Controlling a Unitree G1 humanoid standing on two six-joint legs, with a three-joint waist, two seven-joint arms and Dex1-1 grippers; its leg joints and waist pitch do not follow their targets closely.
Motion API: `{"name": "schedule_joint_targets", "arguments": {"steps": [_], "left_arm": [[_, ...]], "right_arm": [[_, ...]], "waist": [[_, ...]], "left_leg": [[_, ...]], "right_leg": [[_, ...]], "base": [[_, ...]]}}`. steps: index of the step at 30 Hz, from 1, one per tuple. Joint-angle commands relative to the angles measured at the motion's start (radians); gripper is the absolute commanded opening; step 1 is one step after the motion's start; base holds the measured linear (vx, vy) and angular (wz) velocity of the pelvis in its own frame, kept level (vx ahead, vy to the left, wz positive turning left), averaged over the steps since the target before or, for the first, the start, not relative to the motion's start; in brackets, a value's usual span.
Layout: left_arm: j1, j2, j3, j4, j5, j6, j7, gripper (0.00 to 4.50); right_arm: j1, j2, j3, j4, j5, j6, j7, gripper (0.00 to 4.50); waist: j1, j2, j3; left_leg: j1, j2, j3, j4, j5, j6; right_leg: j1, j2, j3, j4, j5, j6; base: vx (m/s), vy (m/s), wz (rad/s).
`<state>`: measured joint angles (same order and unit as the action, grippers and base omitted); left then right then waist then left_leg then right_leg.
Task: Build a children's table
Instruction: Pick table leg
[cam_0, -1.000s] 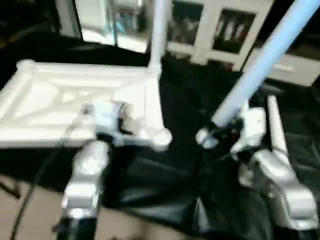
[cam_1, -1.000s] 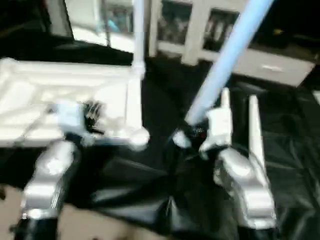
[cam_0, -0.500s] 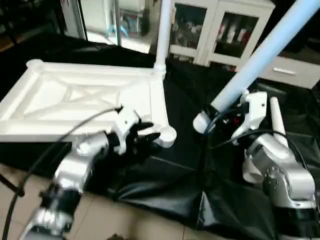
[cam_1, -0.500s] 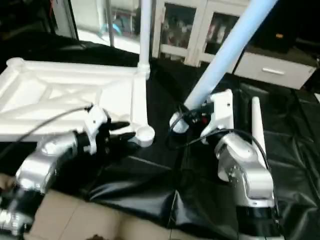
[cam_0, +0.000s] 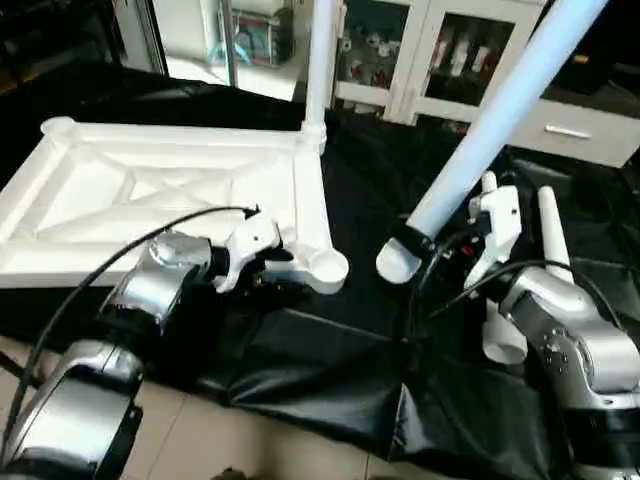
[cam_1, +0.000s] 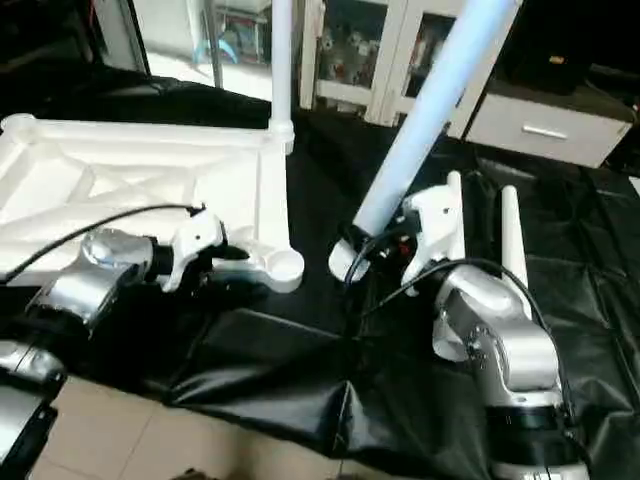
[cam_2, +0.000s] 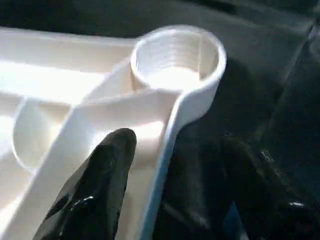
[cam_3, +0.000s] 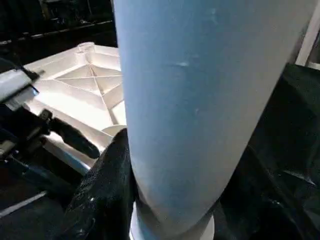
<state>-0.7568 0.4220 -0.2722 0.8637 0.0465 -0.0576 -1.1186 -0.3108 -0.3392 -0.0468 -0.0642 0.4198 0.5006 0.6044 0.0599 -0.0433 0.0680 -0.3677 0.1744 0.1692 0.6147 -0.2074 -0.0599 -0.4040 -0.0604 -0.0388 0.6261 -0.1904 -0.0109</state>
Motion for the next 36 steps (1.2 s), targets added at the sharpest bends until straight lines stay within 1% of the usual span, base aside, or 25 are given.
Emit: {"name": "schedule_joint_targets", "arguments": {"steps": [1, 2, 3, 4, 6, 7, 8, 10, 11, 12, 14, 15, 16, 17, 18, 20, 21, 23, 24, 25, 28, 29, 32, 34, 36], "left_arm": [[-0.038, 0.0, -0.01, 0.035, 0.02, -0.036, 0.0, 3.1], [-0.038, 0.0, -0.01, 0.035, 0.02, -0.036, 0.0, 3.1], [-0.064, 0.008, -0.019, 0.088, 0.031, -0.062, -0.012, 3.1], [-0.066, 0.009, -0.019, 0.093, 0.033, -0.064, -0.013, 3.1], [-0.085, 0.02, -0.019, 0.14, 0.047, -0.084, -0.019, 3.1], [-0.09, 0.022, -0.015, 0.151, 0.048, -0.093, -0.016, 3.1], [-0.091, 0.023, -0.009, 0.158, 0.044, -0.097, -0.021, 3.1], [-0.091, 0.023, -0.009, 0.158, 0.044, -0.097, -0.021, 3.1], [-0.097, 0.022, -0.002, 0.176, 0.043, -0.112, -0.028, 3.1], [-0.098, 0.021, -0.001, 0.181, 0.043, -0.116, -0.03, 2.84], [-0.099, 0.021, -0.002, 0.19, 0.047, -0.125, -0.03, 2.76], [-0.105, 0.018, -0.006, 0.211, 0.057, -0.141, -0.016, 2.7], [-0.112, 0.013, -0.006, 0.228, 0.062, -0.153, 0.0, 2.56], [-0.121, 0.007, -0.005, 0.25, 0.068, -0.166, 0.014, 2.56], [-0.124, 0.005, -0.004, 0.257, 0.07, -0.17, 0.017, 2.27], [-0.133, 0.0, -0.004, 0.271, 0.075, -0.178, 0.025, 2.27], [-0.133, 0.0, -0.004, 0.271, 0.075, -0.178, 0.025, 2.27], [-0.142, -0.007, -0.004, 0.285, 0.079, -0.19, 0.031, 1.96], [-0.145, -0.011, -0.009, 0.29, 0.084, -0.193, 0.029, 1.96], [-0.149, -0.014, -0.016, 0.297, 0.092, -0.197, 0.029, 1.85], [-0.151, -0.016, -0.026, 0.304, 0.102, -0.199, 0.024, 1.72], [-0.155, -0.017, -0.036, 0.317, 0.115, -0.204, 0.021, 1.48], [-0.164, -0.02, -0.049, 0.344, 0.141, -0.216, 0.026, 1.38], [-0.167, -0.021, -0.053, 0.35, 0.148, -0.217, 0.031, 1.12], [-0.171, -0.023, -0.062, 0.362, 0.165, -0.221, 0.048, 1.01]], "right_arm": [[-0.009, -0.017, 0.003, -0.011, 0.002, 0.009, 0.015, 1.84], [-0.009, -0.017, 0.003, -0.011, 0.002, 0.009, 0.015, 1.84], [-0.01, -0.02, 0.007, -0.014, 0.005, 0.012, 0.027, 1.84], [-0.01, -0.02, 0.008, -0.014, 0.006, 0.012, 0.028, 1.84], [-0.01, -0.023, 0.009, -0.018, 0.008, 0.014, 0.033, 1.84], [-0.011, -0.024, 0.009, -0.016, 0.008, 0.013, 0.034, 1.84], [-0.011, -0.025, 0.009, -0.014, 0.008, 0.012, 0.035, 1.84], [-0.011, -0.025, 0.009, -0.014, 0.008, 0.012, 0.035, 1.84], [-0.011, -0.025, 0.012, -0.013, 0.008, 0.011, 0.037, 1.84], [-0.011, -0.025, 0.013, -0.012, 0.007, 0.01, 0.038, 1.84], [-0.011, -0.024, 0.016, -0.012, 0.006, 0.009, 0.04, 1.84], [-0.012, -0.023, 0.019, -0.012, 0.007, 0.01, 0.04, 1.84], [-0.014, -0.022, 0.021, -0.011, 0.006, 0.009, 0.041, 1.84], [-0.016, -0.021, 0.022, -0.01, 0.006, 0.008, 0.043, 1.84], [-0.017, -0.021, 0.023, -0.009, 0.006, 0.008, 0.044, 1.84], [-0.018, -0.021, 0.022, -0.009, 0.006, 0.008, 0.045, 1.84], [-0.018, -0.021, 0.022, -0.009, 0.006, 0.008, 0.045, 1.84], [-0.018, -0.023, 0.022, -0.01, 0.007, 0.009, 0.048, 1.84], [-0.017, -0.025, 0.022, -0.011, 0.007, 0.009, 0.049, 1.84], [-0.018, -0.026, 0.022, -0.011, 0.007, 0.009, 0.051, 1.84], [-0.017, -0.028, 0.023, -0.013, 0.007, 0.009, 0.053, 1.84], [-0.018, -0.03, 0.022, -0.014, 0.007, 0.01, 0.055, 1.84], [-0.021, -0.035, 0.022, -0.013, 0.008, 0.009, 0.06, 1.84], [-0.023, -0.036, 0.022, -0.011, 0.007, 0.008, 0.062, 1.84], [-0.028, -0.036, 0.023, -0.008, 0.006, 0.006, 0.063, 1.84]], "waist": [[0.005, 0.006, -0.065], [0.005, 0.005, -0.066], [0.006, 0.004, -0.064], [0.008, 0.005, -0.065], [0.009, 0.002, -0.066], [0.008, 0.003, -0.065], [0.009, 0.0, -0.066], [0.01, 0.001, -0.066], [0.01, -0.002, -0.064], [0.011, -0.001, -0.065], [0.01, -0.001, -0.062], [0.01, -0.004, -0.062], [0.011, -0.003, -0.061], [0.01, -0.003, -0.061], [0.012, -0.004, -0.061], [0.012, -0.006, -0.059], [0.013, -0.005, -0.06], [0.014, -0.006, -0.06], [0.012, -0.008, -0.058], [0.014, -0.007, -0.057], [0.017, -0.008, -0.056], [0.017, -0.007, -0.056], [0.019, -0.009, -0.055], [0.021, -0.008, -0.055], [0.023, -0.009, -0.053]], "left_leg": [[0.018, 0.055, -0.013, -0.083, -0.107, 0.032], [0.019, 0.056, -0.013, -0.083, -0.11, 0.029], [0.018, 0.055, -0.013, -0.084, -0.117, 0.027], [0.02, 0.056, -0.012, -0.084, -0.126, 0.021], [0.02, 0.055, -0.012, -0.084, -0.118, 0.021], [0.017, 0.057, -0.014, -0.085, -0.114, 0.021], [0.019, 0.057, -0.013, -0.084, -0.11, 0.021], [0.018, 0.057, -0.012, -0.084, -0.106, 0.022], [0.017, 0.057, -0.012, -0.084, -0.105, 0.026], [0.019, 0.057, -0.011, -0.084, -0.11, 0.025], [0.02, 0.059, -0.012, -0.086, -0.122, 0.02], [0.019, 0.06, -0.012, -0.087, -0.125, 0.019], [0.02, 0.058, -0.011, -0.086, -0.127, 0.019], [0.019, 0.059, -0.012, -0.087, -0.129, 0.019], [0.02, 0.058, -0.012, -0.086, -0.132, 0.018], [0.019, 0.06, -0.012, -0.087, -0.13, 0.016], [0.02, 0.06, -0.013, -0.087, -0.129, 0.015], [0.02, 0.059, -0.012, -0.087, -0.122, 0.017], [0.019, 0.06, -0.012, -0.087, -0.121, 0.018], [0.02, 0.06, -0.011, -0.087, -0.124, 0.019], [0.021, 0.061, -0.012, -0.088, -0.131, 0.018], [0.021, 0.062, -0.012, -0.089, -0.135, 0.016], [0.021, 0.061, -0.013, -0.089, -0.136, 0.013], [0.021, 0.062, -0.013, -0.09, -0.143, 0.012], [0.022, 0.062, -0.013, -0.091, -0.157, 0.006]], "right_leg": [[0.051, -0.089, 0.046, -0.064, -0.042, -0.257], [0.052, -0.09, 0.047, -0.063, -0.042, -0.258], [0.051, -0.089, 0.047, -0.065, -0.058, -0.255], [0.051, -0.091, 0.048, -0.066, -0.072, -0.252], [0.051, -0.091, 0.048, -0.065, -0.064, -0.248], [0.052, -0.092, 0.048, -0.063, -0.056, -0.249], [0.053, -0.093, 0.047, -0.061, -0.049, -0.252], [0.052, -0.094, 0.048, -0.061, -0.045, -0.255], [0.052, -0.094, 0.047, -0.061, -0.048, -0.258], [0.05, -0.095, 0.048, -0.063, -0.056, -0.257], [0.049, -0.095, 0.047, -0.064, -0.067, -0.258], [0.049, -0.095, 0.047, -0.064, -0.069, -0.257], [0.048, -0.095, 0.048, -0.065, -0.076, -0.255], [0.049, -0.095, 0.048, -0.066, -0.079, -0.253], [0.048, -0.095, 0.048, -0.067, -0.085, -0.25], [0.048, -0.097, 0.048, -0.067, -0.085, -0.249], [0.049, -0.098, 0.049, -0.066, -0.084, -0.249], [0.049, -0.097, 0.048, -0.065, -0.068, -0.252], [0.048, -0.096, 0.048, -0.065, -0.066, -0.252], [0.047, -0.096, 0.048, -0.066, -0.071, -0.252], [0.047, -0.098, 0.049, -0.068, -0.088, -0.249], [0.047, -0.098, 0.049, -0.068, -0.094, -0.248], [0.047, -0.098, 0.05, -0.07, -0.101, -0.24], [0.046, -0.098, 0.05, -0.07, -0.109, -0.24], [0.045, -0.099, 0.05, -0.073, -0.13, -0.235]], "base": [[0.0, 0.0, 0.0], [0.0, 0.0, 0.0], [0.0, 0.0, 0.0], [0.0, 0.0, 0.0], [0.0, 0.0, 0.0], [0.0, 0.0, 0.0], [0.0, 0.0, 0.0], [0.0, 0.0, 0.0], [0.0, 0.0, 0.0], [0.0, 0.0, 0.0], [0.0, 0.0, 0.0], [0.0, 0.0, 0.0], [0.0, 0.0, 0.0], [0.0, 0.0, 0.0], [0.0, 0.0, 0.0], [0.0, 0.0, 0.0], [0.0, 0.0, 0.0], [0.0, 0.0, 0.0], [0.0, 0.0, 0.0], [0.0, 0.0, 0.0], [0.0, 0.0, 0.0], [0.0, 0.0, 0.0], [0.0, 0.0, 0.0], [0.0, 0.0, 0.0], [0.0, 0.0, 0.0]]}}
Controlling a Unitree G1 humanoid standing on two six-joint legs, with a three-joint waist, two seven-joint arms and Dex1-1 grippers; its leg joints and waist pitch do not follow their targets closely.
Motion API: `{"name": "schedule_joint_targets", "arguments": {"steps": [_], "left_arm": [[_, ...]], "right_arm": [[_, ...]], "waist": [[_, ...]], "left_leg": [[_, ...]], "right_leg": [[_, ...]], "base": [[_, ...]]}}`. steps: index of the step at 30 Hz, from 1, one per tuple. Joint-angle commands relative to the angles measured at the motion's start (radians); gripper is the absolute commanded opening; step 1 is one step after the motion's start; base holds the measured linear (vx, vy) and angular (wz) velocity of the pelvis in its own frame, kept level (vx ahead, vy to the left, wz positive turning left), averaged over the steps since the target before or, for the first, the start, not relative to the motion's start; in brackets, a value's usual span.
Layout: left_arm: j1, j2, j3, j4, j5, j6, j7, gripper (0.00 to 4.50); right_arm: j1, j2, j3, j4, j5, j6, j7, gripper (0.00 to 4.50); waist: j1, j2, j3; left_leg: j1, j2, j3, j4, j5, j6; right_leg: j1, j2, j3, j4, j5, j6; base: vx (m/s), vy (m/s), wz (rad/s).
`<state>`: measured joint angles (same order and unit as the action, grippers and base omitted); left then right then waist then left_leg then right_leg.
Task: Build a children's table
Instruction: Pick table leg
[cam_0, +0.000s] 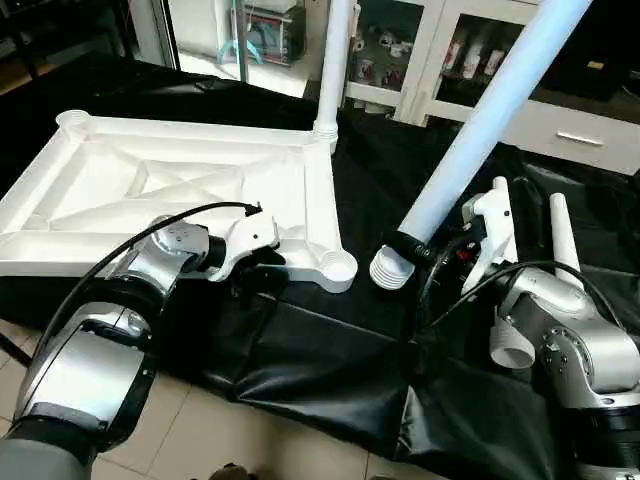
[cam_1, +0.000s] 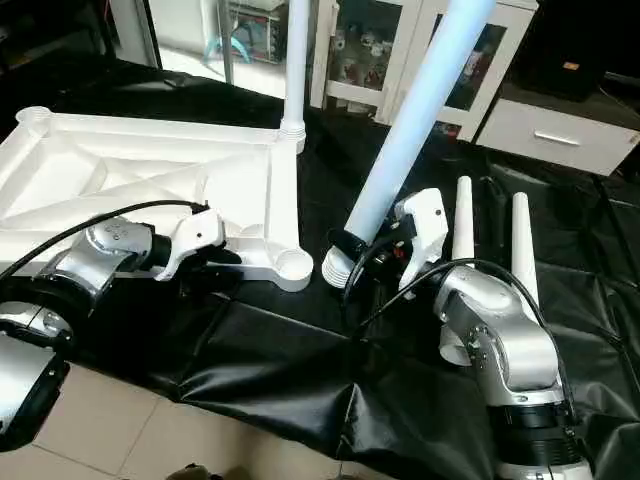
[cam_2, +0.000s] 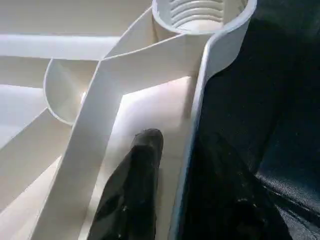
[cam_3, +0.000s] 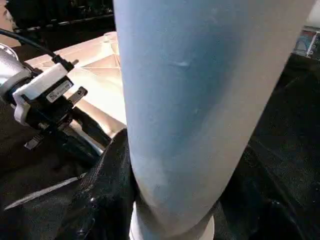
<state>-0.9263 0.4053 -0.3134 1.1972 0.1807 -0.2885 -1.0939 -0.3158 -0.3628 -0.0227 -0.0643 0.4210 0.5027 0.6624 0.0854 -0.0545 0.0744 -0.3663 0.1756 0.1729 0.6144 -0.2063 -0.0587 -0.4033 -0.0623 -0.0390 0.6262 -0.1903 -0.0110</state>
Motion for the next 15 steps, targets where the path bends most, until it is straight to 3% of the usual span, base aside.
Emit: {"name": "schedule_joint_targets", "arguments": {"steps": [1, 8, 10, 12, 15], "left_arm": [[-0.004, -0.007, -0.023, 0.032, 0.036, 0.009, 0.029, 1.01], [-0.01, -0.017, -0.042, 0.05, 0.065, 0.009, 0.006, 0.52], [0.001, -0.024, -0.036, 0.041, 0.051, 0.007, -0.052, 0.4], [0.023, -0.028, -0.032, 0.013, 0.032, -0.004, -0.113, 0.3], [0.095, -0.041, -0.028, -0.1, -0.012, -0.006, -0.168, 0.1]], "right_arm": [[-0.025, -0.011, -0.001, -0.006, 0.004, 0.004, 0.005, 1.84], [-0.039, -0.008, 0.0, 0.002, 0.003, 0.0, 0.009, 1.84], [-0.042, -0.005, -0.001, -0.001, 0.004, 0.003, 0.005, 1.84], [-0.042, 0.0, -0.002, -0.007, 0.005, 0.01, -0.006, 1.84], [-0.031, -0.001, 0.002, -0.026, 0.008, 0.033, -0.016, 1.84]], "waist": [[-0.002, 0.003, -0.06], [-0.001, 0.006, -0.06], [-0.003, 0.004, -0.062], [-0.003, 0.011, -0.066], [0.0, 0.003, -0.066]], "left_leg": [[0.022, 0.061, -0.017, -0.091, -0.16, 0.004], [0.023, 0.063, -0.019, -0.093, -0.182, -0.009], [0.02, 0.062, -0.019, -0.093, -0.159, -0.006], [0.021, 0.06, -0.017, -0.091, -0.121, 0.001], [0.017, 0.061, -0.012, -0.089, -0.076, 0.035]], "right_leg": [[0.044, -0.098, 0.051, -0.074, -0.134, -0.234], [0.042, -0.1, 0.051, -0.077, -0.169, -0.222], [0.045, -0.098, 0.05, -0.073, -0.128, -0.23], [0.048, -0.097, 0.049, -0.065, -0.045, -0.251], [0.054, -0.098, 0.049, -0.057, 0.038, -0.281]], "base": [[0.0, 0.0, 0.0], [0.0, 0.0, 0.0], [0.0, 0.0, 0.0], [0.0, 0.0, 0.0], [0.0, 0.0, 0.0]]}}
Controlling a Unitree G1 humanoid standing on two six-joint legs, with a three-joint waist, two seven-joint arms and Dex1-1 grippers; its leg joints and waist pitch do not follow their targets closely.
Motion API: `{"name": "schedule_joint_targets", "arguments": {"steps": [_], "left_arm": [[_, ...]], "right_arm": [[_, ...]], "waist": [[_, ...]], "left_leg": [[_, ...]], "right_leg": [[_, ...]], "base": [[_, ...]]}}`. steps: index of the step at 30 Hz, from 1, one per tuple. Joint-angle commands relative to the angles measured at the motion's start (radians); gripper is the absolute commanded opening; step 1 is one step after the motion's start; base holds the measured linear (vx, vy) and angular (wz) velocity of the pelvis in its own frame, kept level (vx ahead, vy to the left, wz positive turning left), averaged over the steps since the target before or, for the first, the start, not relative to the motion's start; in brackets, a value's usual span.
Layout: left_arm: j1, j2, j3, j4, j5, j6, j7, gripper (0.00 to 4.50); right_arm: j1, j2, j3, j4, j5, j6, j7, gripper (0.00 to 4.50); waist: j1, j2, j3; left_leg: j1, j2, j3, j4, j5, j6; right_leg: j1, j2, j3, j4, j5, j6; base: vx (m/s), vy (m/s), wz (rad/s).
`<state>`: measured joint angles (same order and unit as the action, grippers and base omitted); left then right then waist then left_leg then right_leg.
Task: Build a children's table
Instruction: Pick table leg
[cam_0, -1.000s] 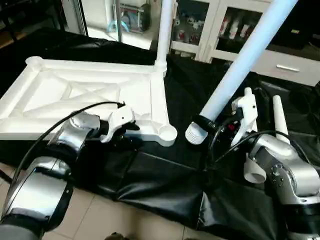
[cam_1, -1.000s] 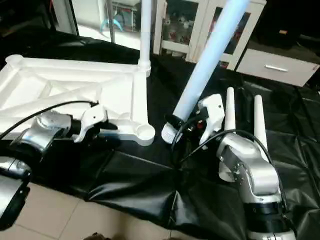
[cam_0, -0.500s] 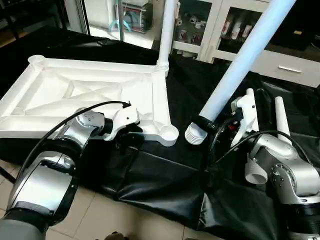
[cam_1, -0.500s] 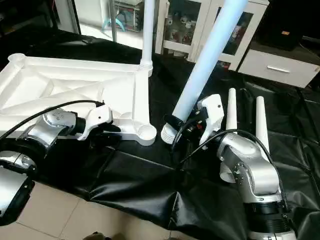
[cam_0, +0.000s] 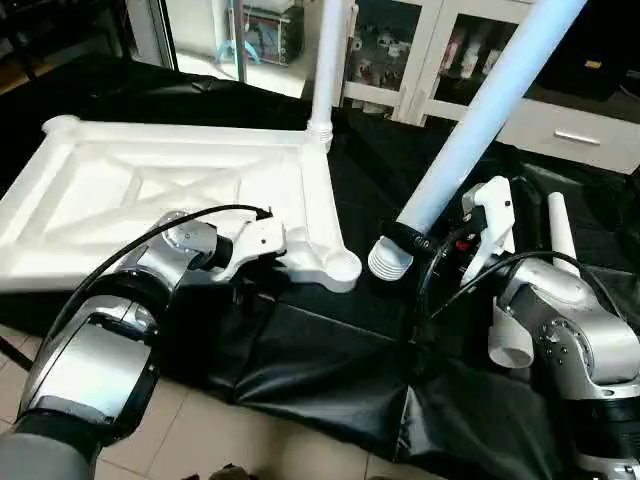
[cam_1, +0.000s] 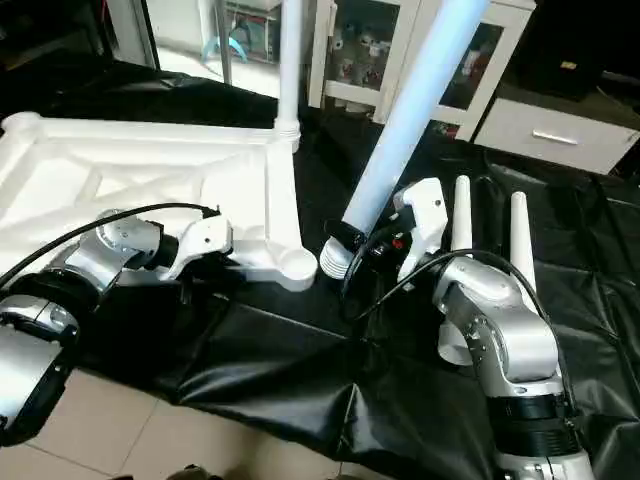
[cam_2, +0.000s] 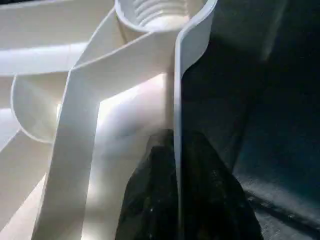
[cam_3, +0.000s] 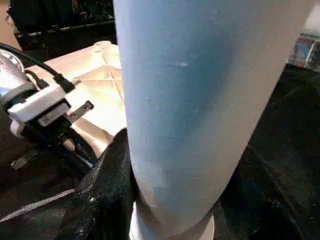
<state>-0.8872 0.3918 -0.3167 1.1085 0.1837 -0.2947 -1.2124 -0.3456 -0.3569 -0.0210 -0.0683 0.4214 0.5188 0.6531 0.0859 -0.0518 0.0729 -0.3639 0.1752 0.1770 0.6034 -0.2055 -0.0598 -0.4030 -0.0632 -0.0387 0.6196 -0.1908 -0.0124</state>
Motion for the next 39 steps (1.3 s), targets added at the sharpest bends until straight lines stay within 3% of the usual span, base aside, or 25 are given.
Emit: {"name": "schedule_joint_targets", "arguments": {"steps": [1, 3, 4, 6, 7, 9, 11, 13, 15, 18, 21, 26, 29, 31, 35, 39], "left_arm": [[0.056, -0.027, -0.025, -0.011, -0.015, 0.001, -0.049, 0.1], [0.145, -0.032, -0.035, -0.16, -0.056, 0.014, -0.076, 0.05], [0.181, -0.033, -0.037, -0.222, -0.065, 0.023, -0.071, 0.05], [0.216, -0.032, -0.042, -0.283, -0.07, 0.032, -0.066, 0.02], [0.219, -0.032, -0.043, -0.289, -0.07, 0.032, -0.066, 0.0], [0.272, -0.027, -0.043, -0.381, -0.069, 0.057, -0.064, 0.0], [0.288, -0.021, -0.039, -0.415, -0.063, 0.07, -0.054, 0.0], [0.29, -0.019, -0.039, -0.42, -0.06, 0.072, -0.051, 0.0], [0.313, -0.008, -0.033, -0.484, -0.047, 0.11, -0.026, 0.0], [0.322, -0.001, -0.032, -0.508, -0.038, 0.129, -0.017, 0.0], [0.33, 0.003, -0.028, -0.532, -0.038, 0.149, -0.016, 0.0], [0.339, 0.0, -0.015, -0.558, -0.057, 0.172, -0.013, 0.0], [0.349, 0.006, -0.014, -0.591, -0.059, 0.193, -0.012, 0.0], [0.353, 0.004, -0.012, -0.599, -0.065, 0.197, -0.014, 0.0], [0.358, 0.0, -0.011, -0.61, -0.072, 0.206, -0.016, 0.0], [0.361, 0.0, -0.016, -0.623, -0.067, 0.22, -0.015, 0.0]], "right_arm": [[-0.002, -0.007, 0.0, -0.022, 0.007, 0.016, -0.007, 1.84], [0.011, -0.016, 0.009, -0.04, 0.014, 0.035, 0.006, 1.84], [0.014, -0.02, 0.013, -0.045, 0.02, 0.043, 0.016, 1.84], [0.016, -0.023, 0.017, -0.049, 0.027, 0.053, 0.026, 1.84], [0.016, -0.024, 0.017, -0.049, 0.028, 0.054, 0.027, 1.84], [0.011, -0.028, 0.035, -0.049, 0.034, 0.072, 0.048, 1.84], [0.008, -0.032, 0.048, -0.052, 0.035, 0.083, 0.06, 1.84], [0.008, -0.033, 0.05, -0.053, 0.035, 0.086, 0.062, 1.84], [0.005, -0.057, 0.074, -0.067, 0.035, 0.115, 0.086, 1.84], [0.001, -0.074, 0.091, -0.079, 0.036, 0.141, 0.099, 1.84], [-0.001, -0.085, 0.104, -0.09, 0.028, 0.16, 0.106, 1.84], [-0.004, -0.086, 0.105, -0.089, 0.024, 0.177, 0.096, 1.84], [-0.007, -0.072, 0.114, -0.073, 0.02, 0.178, 0.085, 1.84], [-0.006, -0.065, 0.12, -0.068, 0.015, 0.178, 0.08, 1.84], [-0.01, -0.052, 0.136, -0.043, 0.001, 0.17, 0.074, 1.84], [-0.026, -0.039, 0.153, -0.019, -0.014, 0.168, 0.069, 1.84]], "waist": [[-0.001, 0.0, -0.064], [0.002, 0.0, -0.065], [0.002, -0.01, -0.064], [0.006, -0.003, -0.062], [0.006, -0.012, -0.059], [0.004, -0.016, -0.055], [0.0, -0.011, -0.052], [-0.003, -0.013, -0.051], [-0.004, -0.016, -0.05], [-0.006, -0.015, -0.052], [-0.006, -0.021, -0.053], [-0.008, -0.026, -0.044], [-0.011, -0.023, -0.041], [-0.012, -0.019, -0.042], [-0.013, -0.02, -0.043], [-0.019, -0.018, -0.037]], "left_leg": [[0.015, 0.061, -0.016, -0.078, -0.077, 0.036], [0.018, 0.065, -0.015, -0.079, -0.062, 0.053], [0.019, 0.067, -0.01, -0.078, -0.056, 0.066], [0.023, 0.065, -0.005, -0.078, -0.067, 0.078], [0.022, 0.063, -0.003, -0.08, -0.084, 0.077], [0.026, 0.066, 0.001, -0.084, -0.132, 0.062], [0.029, 0.067, 0.002, -0.089, -0.166, 0.045], [0.028, 0.065, 0.003, -0.091, -0.176, 0.037], [0.023, 0.065, 0.002, -0.092, -0.167, 0.038], [0.022, 0.064, 0.004, -0.09, -0.128, 0.045], [0.019, 0.061, 0.006, -0.085, -0.094, 0.064], [0.019, 0.062, 0.006, -0.089, -0.112, 0.064], [0.019, 0.062, 0.005, -0.091, -0.127, 0.054], [0.019, 0.062, 0.005, -0.09, -0.113, 0.053], [0.018, 0.061, 0.008, -0.087, -0.08, 0.067], [0.018, 0.062, 0.007, -0.092, -0.131, 0.051]], "right_leg": [[0.054, -0.097, 0.049, -0.051, 0.039, -0.28], [0.054, -0.098, 0.049, -0.049, 0.04, -0.279], [0.052, -0.097, 0.049, -0.049, 0.039, -0.28], [0.043, -0.092, 0.048, -0.056, -0.009, -0.267], [0.044, -0.093, 0.047, -0.06, -0.065, -0.252], [0.038, -0.094, 0.046, -0.07, -0.168, -0.223], [0.03, -0.095, 0.046, -0.079, -0.248, -0.191], [0.027, -0.093, 0.046, -0.081, -0.263, -0.174], [0.029, -0.095, 0.046, -0.08, -0.266, -0.158], [0.029, -0.093, 0.046, -0.074, -0.211, -0.163], [0.032, -0.093, 0.046, -0.068, -0.156, -0.177], [0.027, -0.094, 0.046, -0.075, -0.205, -0.169], [0.025, -0.094, 0.047, -0.077, -0.227, -0.161], [0.024, -0.093, 0.047, -0.074, -0.198, -0.164], [0.026, -0.089, 0.046, -0.068, -0.132, -0.182], [0.024, -0.092, 0.047, -0.077, -0.201, -0.177]], "base": [[0.0, 0.0, 0.0], [0.0, 0.0, 0.0], [0.0, 0.0, 0.0], [0.0, 0.0, 0.0], [0.0, 0.0, 0.0], [0.0, 0.0, 0.0], [0.0, 0.0, 0.0], [0.0, 0.0, 0.0], [0.0, 0.0, 0.0], [0.0, 0.0, 0.0], [0.0, 0.0, 0.0], [0.0, 0.0, 0.0], [0.0, 0.0, 0.0], [0.0, 0.0, 0.0], [0.0, 0.0, 0.0], [0.0, 0.0, 0.0]]}}
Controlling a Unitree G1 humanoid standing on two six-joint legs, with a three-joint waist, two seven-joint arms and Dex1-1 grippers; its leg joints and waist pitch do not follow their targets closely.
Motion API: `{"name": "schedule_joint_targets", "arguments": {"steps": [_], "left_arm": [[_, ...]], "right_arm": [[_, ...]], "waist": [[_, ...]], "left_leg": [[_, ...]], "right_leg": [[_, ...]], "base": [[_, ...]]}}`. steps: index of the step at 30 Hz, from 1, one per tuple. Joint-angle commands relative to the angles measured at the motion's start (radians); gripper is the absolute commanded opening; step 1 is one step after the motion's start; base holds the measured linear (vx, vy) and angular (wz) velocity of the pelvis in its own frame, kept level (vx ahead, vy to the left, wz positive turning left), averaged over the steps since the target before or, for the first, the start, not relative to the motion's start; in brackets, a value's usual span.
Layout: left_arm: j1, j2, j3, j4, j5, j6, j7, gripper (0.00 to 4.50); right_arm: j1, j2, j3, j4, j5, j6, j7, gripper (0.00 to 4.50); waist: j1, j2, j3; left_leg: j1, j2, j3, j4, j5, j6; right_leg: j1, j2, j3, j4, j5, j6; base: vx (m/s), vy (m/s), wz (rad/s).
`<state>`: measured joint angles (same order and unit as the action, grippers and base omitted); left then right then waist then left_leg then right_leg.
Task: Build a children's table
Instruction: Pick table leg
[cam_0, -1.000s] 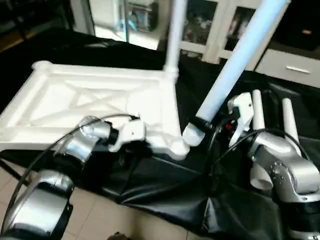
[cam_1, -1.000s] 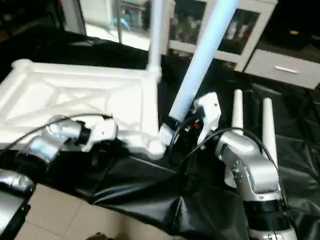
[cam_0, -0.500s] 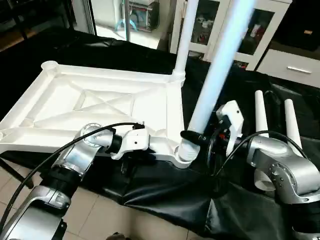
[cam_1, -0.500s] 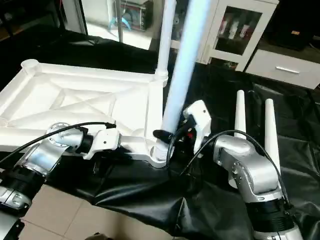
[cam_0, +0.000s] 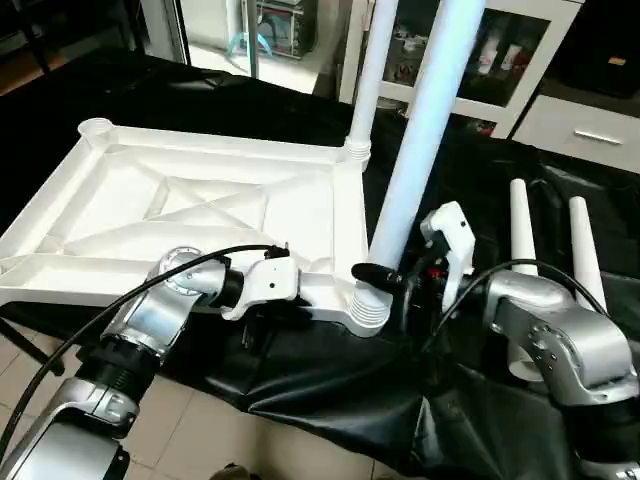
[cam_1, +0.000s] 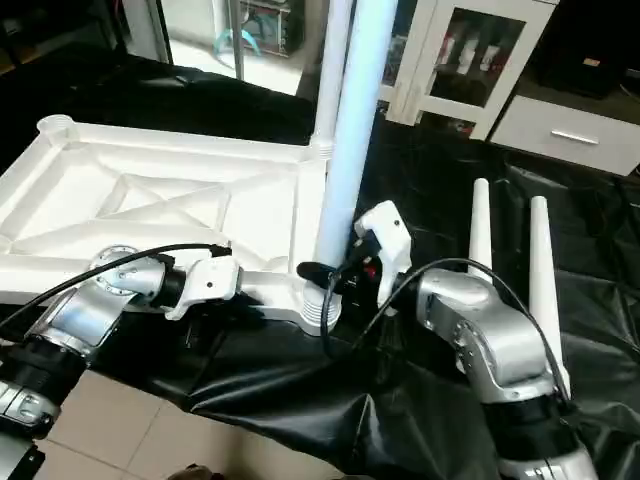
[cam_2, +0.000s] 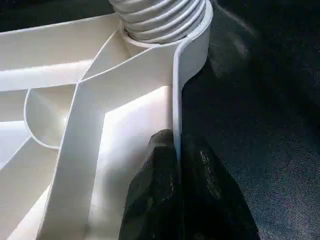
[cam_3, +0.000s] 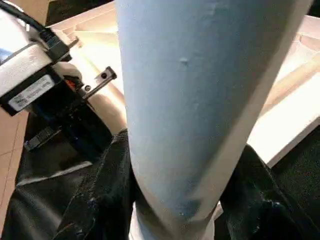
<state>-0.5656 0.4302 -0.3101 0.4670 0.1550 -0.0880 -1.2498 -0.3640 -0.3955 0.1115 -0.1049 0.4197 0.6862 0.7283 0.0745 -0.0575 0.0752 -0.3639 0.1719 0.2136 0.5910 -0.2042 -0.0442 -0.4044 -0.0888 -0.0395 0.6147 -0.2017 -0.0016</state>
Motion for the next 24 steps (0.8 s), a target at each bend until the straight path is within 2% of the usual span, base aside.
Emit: {"name": "schedule_joint_targets", "arguments": {"steps": [1, 3, 4, 6, 11, 12, 14, 15, 18, 21, 24], "left_arm": [[0.038, -0.037, -0.023, 0.019, -0.036, 0.016, 0.023, 0.0], [0.037, -0.037, -0.021, 0.018, -0.036, 0.019, 0.023, 0.0], [0.038, -0.036, -0.021, 0.017, -0.036, 0.021, 0.023, 0.0], [0.041, -0.035, -0.02, 0.014, -0.034, 0.024, 0.023, 0.0], [0.053, -0.03, -0.017, 0.003, -0.032, 0.033, 0.025, 0.0], [0.053, -0.03, -0.017, 0.003, -0.032, 0.033, 0.025, 0.0], [0.058, -0.028, -0.016, -0.005, -0.032, 0.039, 0.026, 0.0], [0.06, -0.028, -0.013, -0.009, -0.03, 0.043, 0.029, 0.0], [0.062, -0.028, -0.011, -0.012, -0.03, 0.046, 0.031, 0.0], [0.066, -0.019, -0.005, -0.017, -0.03, 0.05, 0.035, 0.0], [0.067, -0.017, -0.004, -0.018, -0.03, 0.052, 0.037, 0.0]], "right_arm": [[-0.019, 0.0, 0.037, 0.027, -0.024, -0.001, -0.003, 1.84], [-0.039, 0.004, 0.055, 0.048, -0.042, -0.009, -0.002, 1.84], [-0.05, 0.009, 0.056, 0.061, -0.045, -0.01, -0.005, 1.84], [-0.064, 0.016, 0.059, 0.084, -0.05, -0.01, -0.009, 1.84], [-0.066, 0.015, 0.069, 0.108, -0.061, -0.009, 0.001, 1.84], [-0.066, 0.015, 0.069, 0.107, -0.06, -0.009, 0.001, 1.84], [-0.059, 0.014, 0.064, 0.105, -0.052, -0.003, 0.002, 1.84], [-0.05, 0.014, 0.053, 0.111, -0.051, -0.007, -0.003, 1.84], [-0.044, 0.013, 0.048, 0.117, -0.052, -0.012, -0.005, 1.84], [-0.012, 0.02, 0.006, 0.136, -0.046, -0.039, -0.025, 1.84], [0.0, 0.023, -0.009, 0.146, -0.047, -0.05, -0.037, 1.84]], "waist": [[-0.011, -0.011, -0.039], [-0.018, -0.011, -0.037], [-0.023, -0.019, -0.036], [-0.026, -0.016, -0.035], [-0.028, -0.018, -0.033], [-0.027, -0.023, -0.034], [-0.028, -0.022, -0.034], [-0.029, -0.027, -0.034], [-0.028, -0.025, -0.033], [-0.027, -0.026, -0.034], [-0.028, -0.025, -0.035]], "left_leg": [[0.019, 0.066, -0.031, -0.081, -0.139, 0.029], [0.019, 0.065, -0.031, -0.082, -0.152, 0.023], [0.016, 0.065, -0.031, -0.082, -0.156, 0.023], [0.016, 0.065, -0.032, -0.083, -0.166, 0.022], [0.016, 0.067, -0.032, -0.084, -0.167, 0.024], [0.015, 0.067, -0.033, -0.084, -0.162, 0.027], [0.016, 0.068, -0.032, -0.085, -0.162, 0.027], [0.016, 0.068, -0.032, -0.085, -0.167, 0.027], [0.016, 0.069, -0.033, -0.088, -0.185, 0.018], [0.017, 0.069, -0.034, -0.089, -0.195, 0.013], [0.016, 0.069, -0.035, -0.091, -0.199, 0.011]], "right_leg": [[0.024, -0.066, 0.047, -0.073, -0.202, -0.184], [0.023, -0.065, 0.047, -0.075, -0.216, -0.18], [0.023, -0.066, 0.048, -0.076, -0.232, -0.176], [0.022, -0.069, 0.049, -0.08, -0.258, -0.17], [0.019, -0.069, 0.049, -0.081, -0.266, -0.161], [0.021, -0.069, 0.049, -0.08, -0.265, -0.159], [0.019, -0.069, 0.049, -0.081, -0.266, -0.157], [0.019, -0.068, 0.049, -0.082, -0.271, -0.156], [0.017, -0.07, 0.049, -0.085, -0.295, -0.149], [0.016, -0.071, 0.049, -0.086, -0.298, -0.145], [0.016, -0.07, 0.049, -0.086, -0.291, -0.146]], "base": [[0.0, 0.0, 0.0], [0.0, 0.0, 0.0], [0.0, 0.0, 0.0], [0.0, 0.0, 0.0], [0.0, 0.0, 0.0], [0.0, 0.0, 0.0], [0.0, 0.0, 0.0], [0.0, 0.0, 0.0], [0.0, 0.0, 0.0], [0.0, 0.0, 0.0], [0.0, 0.0, 0.0]]}}
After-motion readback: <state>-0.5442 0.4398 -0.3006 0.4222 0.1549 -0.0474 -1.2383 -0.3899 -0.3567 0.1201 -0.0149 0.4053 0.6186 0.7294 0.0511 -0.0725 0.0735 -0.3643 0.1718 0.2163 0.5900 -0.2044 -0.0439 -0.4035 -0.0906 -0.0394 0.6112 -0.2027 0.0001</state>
